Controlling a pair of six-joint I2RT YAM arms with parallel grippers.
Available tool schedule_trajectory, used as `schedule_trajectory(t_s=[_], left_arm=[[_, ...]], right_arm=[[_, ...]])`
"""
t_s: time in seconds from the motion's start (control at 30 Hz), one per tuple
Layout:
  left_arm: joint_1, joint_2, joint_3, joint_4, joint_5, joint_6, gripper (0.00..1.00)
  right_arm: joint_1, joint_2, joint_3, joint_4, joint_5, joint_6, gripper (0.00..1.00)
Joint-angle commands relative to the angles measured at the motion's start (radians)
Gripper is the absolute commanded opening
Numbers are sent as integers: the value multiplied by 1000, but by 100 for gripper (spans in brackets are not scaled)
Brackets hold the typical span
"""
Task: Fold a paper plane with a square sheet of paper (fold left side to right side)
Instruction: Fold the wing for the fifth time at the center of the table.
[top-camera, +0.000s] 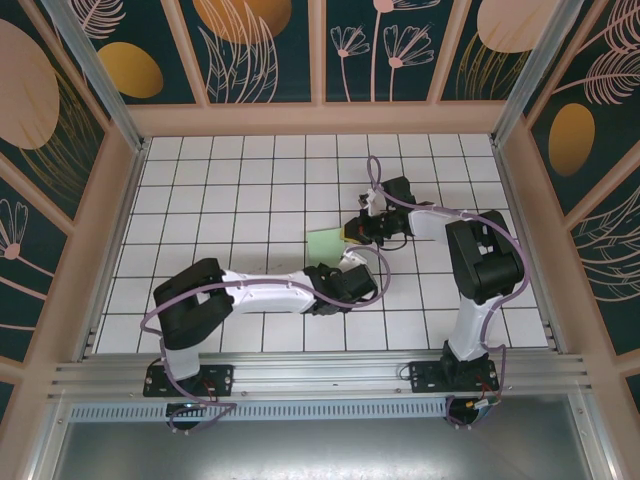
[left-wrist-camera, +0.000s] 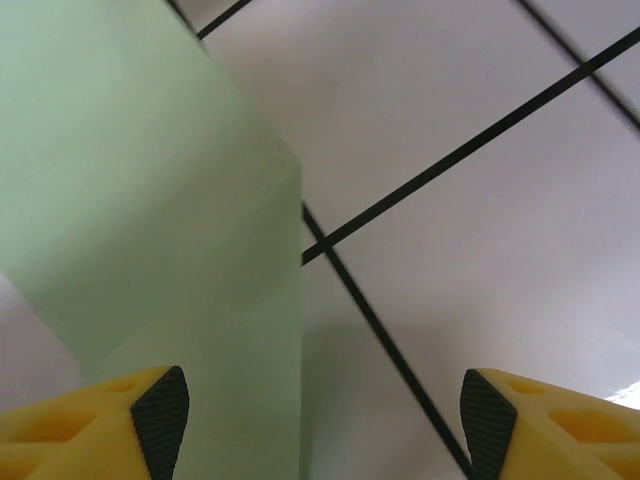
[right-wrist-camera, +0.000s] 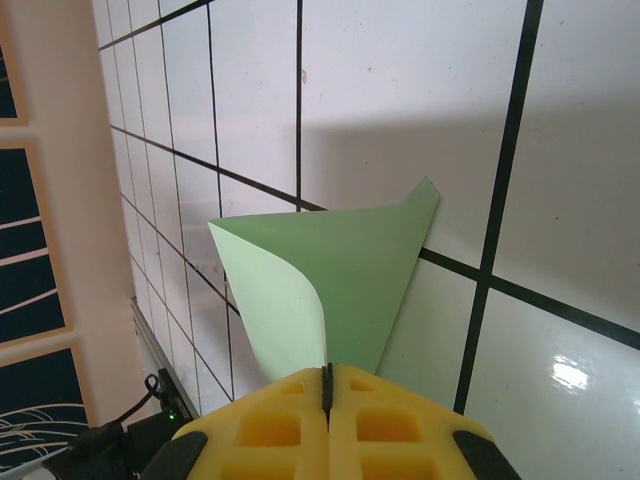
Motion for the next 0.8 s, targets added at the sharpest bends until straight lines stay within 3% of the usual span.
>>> schedule_trajectory(t_s=[0.0,0.17,0.57,0.77], left_arm=[[-3,34,41,-114,-91,-55,74],[-4,56,44,-117,-88,-72,66],[-4,73,39,-98,-85,-82,32],[-4,71,33,-80,-75,-85,20]], right_arm=[[7,14,28,-13,-3,11,0],[8,14,30,-19,-6,6,0],[8,16,31,-30,3,-1,0],[7,15,32,-40,16,-10,0]])
